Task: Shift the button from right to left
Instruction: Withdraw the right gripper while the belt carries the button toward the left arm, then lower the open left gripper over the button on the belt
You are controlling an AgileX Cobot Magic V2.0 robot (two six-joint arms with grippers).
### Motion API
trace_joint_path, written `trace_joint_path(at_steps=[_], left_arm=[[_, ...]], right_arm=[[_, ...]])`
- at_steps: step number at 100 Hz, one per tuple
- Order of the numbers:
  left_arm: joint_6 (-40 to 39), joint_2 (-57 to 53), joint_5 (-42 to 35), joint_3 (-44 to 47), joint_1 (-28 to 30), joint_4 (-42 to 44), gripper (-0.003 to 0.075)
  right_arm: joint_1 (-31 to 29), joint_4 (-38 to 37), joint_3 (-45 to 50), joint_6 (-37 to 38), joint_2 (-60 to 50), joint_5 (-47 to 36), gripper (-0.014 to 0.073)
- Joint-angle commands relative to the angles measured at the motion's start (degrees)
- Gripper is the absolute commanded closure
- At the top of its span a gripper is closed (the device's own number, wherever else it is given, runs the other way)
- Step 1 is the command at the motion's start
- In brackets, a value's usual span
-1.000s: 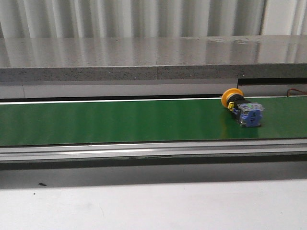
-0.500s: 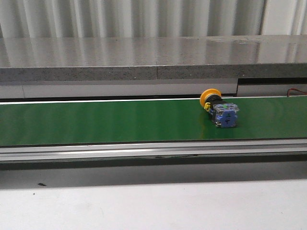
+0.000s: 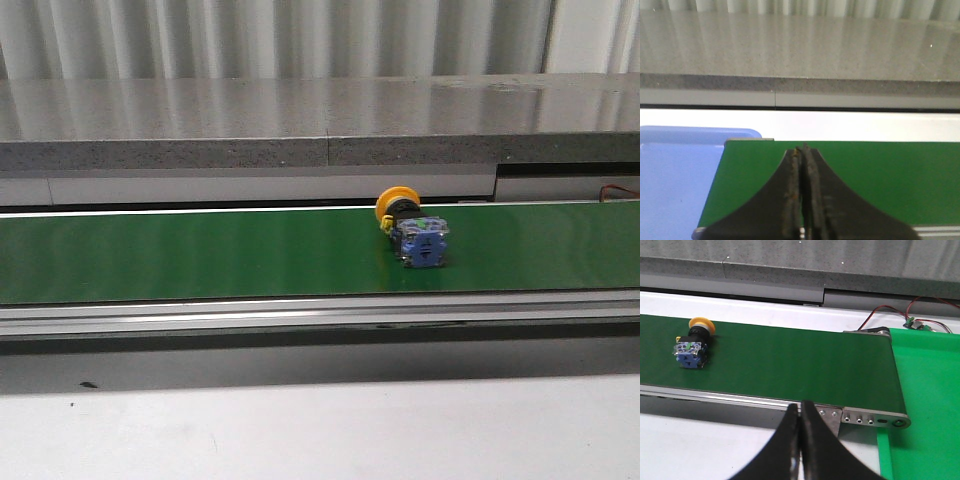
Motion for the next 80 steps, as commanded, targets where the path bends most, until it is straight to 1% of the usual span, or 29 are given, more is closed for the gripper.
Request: trace_joint_path(at_steps=[1, 7, 9, 11, 12, 16, 18, 19, 20, 21, 24, 26, 29, 32, 36, 40, 48, 60, 69, 80], left_arm=[[0.3, 5.5, 1.7, -5.6, 0.1, -0.8, 0.0737], [1.3, 8.9, 5.4, -8.2, 0.1, -0.8, 0.0705], [1.3, 10.1, 6.2, -9.0, 0.1, -0.8, 0.0680], [1.3, 11.7, 6.9, -9.6, 0.1, -0.8, 0.0637], [1.3, 12.1, 7.0, -9.8, 0.1, -0.8, 0.0637], [1.3, 13.9, 7.8, -10.9, 0.1, -0.8, 0.0554], [1.3, 15.2, 8.1, -11.4, 0.1, -0.8, 0.0489], [1.3, 15.5, 8.1, -11.5, 0.1, -0.8, 0.0489], [1.3, 16.1, 8.1, -11.8, 0.1, -0.9, 0.0435], [1.3, 16.1, 8.1, -11.9, 0.1, -0.9, 0.0435], [1.3, 17.6, 8.1, -12.4, 0.1, -0.9, 0.0346], [1.3, 18.4, 7.9, -12.7, 0.1, -1.0, 0.0312], [1.3, 19.3, 7.5, -13.1, 0.1, -1.0, 0.0237], [1.3, 20.4, 6.7, -13.4, 0.1, -1.0, 0.0184], [1.3, 21.3, 5.7, -13.6, 0.1, -1.0, 0.0155], [1.2, 22.3, 5.1, -13.6, 0.1, -1.0, 0.0146], [1.2, 23.6, 4.9, -13.6, 0.1, -1.6, 0.0155], [1.2, 25.4, 4.8, -14.8, 0.1, -5.0, 0.0157], [1.2, 27.8, 7.4, -17.6, 0.1, -8.1, 0.0157], [1.2, 32.7, 13.2, -22.3, -0.3, -11.9, 0.0157]], right_arm=[[0.1, -0.7, -1.3, -0.7, 0.5, -4.8, 0.0662], [0.1, -0.7, -1.3, -0.7, 0.5, -4.8, 0.0662], [0.1, -0.7, -1.3, -0.7, 0.5, -4.8, 0.0662], [0.1, -0.7, -1.3, -0.7, 0.5, -4.8, 0.0662], [0.1, -0.7, -1.3, -0.7, 0.5, -4.8, 0.0662], [0.1, -0.7, -1.3, -0.7, 0.5, -4.8, 0.0662], [0.1, -0.7, -1.3, -0.7, 0.5, -4.8, 0.0662], [0.1, -0.7, -1.3, -0.7, 0.5, -4.8, 0.0662], [0.1, -0.7, -1.3, -0.7, 0.5, -4.8, 0.0662], [0.1, -0.7, -1.3, -0.7, 0.5, -4.8, 0.0662], [0.1, -0.7, -1.3, -0.7, 0.5, -4.8, 0.0662], [0.1, -0.7, -1.3, -0.7, 0.5, -4.8, 0.0662], [0.1, -0.7, -1.3, -0.7, 0.5, -4.8, 0.0662], [0.1, -0.7, -1.3, -0.7, 0.5, -4.8, 0.0662], [0.1, -0.7, -1.3, -0.7, 0.5, -4.8, 0.0662], [0.1, -0.7, -1.3, -0.7, 0.5, -4.8, 0.0662], [0.1, -0.7, -1.3, -0.7, 0.5, -4.8, 0.0662], [0.1, -0.7, -1.3, -0.7, 0.5, -4.8, 0.0662], [0.1, -0.7, -1.3, -0.7, 0.5, -4.8, 0.0662], [0.1, -0.7, -1.3, -0.7, 0.5, -4.8, 0.0662]])
